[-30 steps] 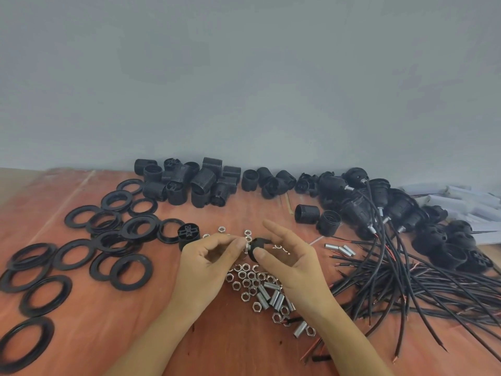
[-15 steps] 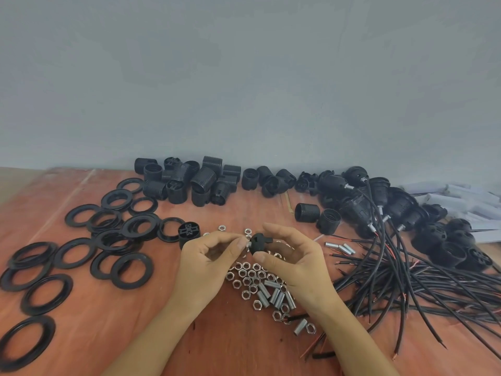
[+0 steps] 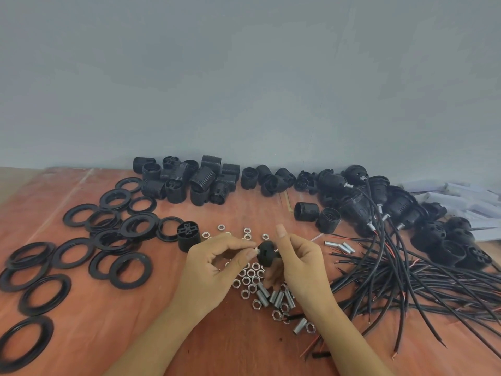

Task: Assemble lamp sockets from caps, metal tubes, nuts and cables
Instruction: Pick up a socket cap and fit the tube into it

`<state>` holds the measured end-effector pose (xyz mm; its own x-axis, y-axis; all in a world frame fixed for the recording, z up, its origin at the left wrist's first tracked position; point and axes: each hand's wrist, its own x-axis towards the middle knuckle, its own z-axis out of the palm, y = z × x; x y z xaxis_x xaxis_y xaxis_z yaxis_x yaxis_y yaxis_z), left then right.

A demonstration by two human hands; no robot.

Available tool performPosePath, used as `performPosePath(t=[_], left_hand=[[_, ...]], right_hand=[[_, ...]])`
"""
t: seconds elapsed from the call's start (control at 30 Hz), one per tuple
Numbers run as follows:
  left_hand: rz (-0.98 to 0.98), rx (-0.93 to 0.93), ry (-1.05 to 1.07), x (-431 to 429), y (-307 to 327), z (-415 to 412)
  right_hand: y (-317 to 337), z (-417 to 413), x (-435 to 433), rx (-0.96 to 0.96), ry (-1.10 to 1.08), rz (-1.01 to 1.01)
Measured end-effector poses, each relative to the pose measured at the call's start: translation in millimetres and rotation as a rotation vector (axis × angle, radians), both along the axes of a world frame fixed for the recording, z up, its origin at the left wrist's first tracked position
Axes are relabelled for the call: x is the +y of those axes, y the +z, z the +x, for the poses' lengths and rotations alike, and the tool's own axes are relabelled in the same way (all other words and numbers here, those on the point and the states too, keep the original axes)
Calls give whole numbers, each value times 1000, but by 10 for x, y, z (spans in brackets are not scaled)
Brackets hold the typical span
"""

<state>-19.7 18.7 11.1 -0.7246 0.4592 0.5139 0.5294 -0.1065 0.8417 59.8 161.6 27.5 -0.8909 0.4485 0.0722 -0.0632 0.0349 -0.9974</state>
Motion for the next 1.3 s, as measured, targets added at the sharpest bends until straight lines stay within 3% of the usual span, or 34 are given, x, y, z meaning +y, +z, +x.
performPosePath(t=[0.17, 0.43, 0.6, 0.77, 0.93, 1.3], left_hand=[[78, -137, 24, 8, 19, -22], [105, -165, -97, 12, 26, 33], [101, -214, -29, 45, 32, 27], [81, -247, 104, 21, 28, -28], [55, -239, 28, 20, 30, -28], [182, -381, 20, 24, 87, -24]], right_hand=[[64, 26, 36, 21, 119, -69], [23, -3, -12, -23, 38, 34], [-58, -4, 16, 76, -47, 76], [-42, 33, -64, 182, 45, 100], [14, 78, -60, 337, 92, 82], [-42, 59, -25, 158, 183, 221]])
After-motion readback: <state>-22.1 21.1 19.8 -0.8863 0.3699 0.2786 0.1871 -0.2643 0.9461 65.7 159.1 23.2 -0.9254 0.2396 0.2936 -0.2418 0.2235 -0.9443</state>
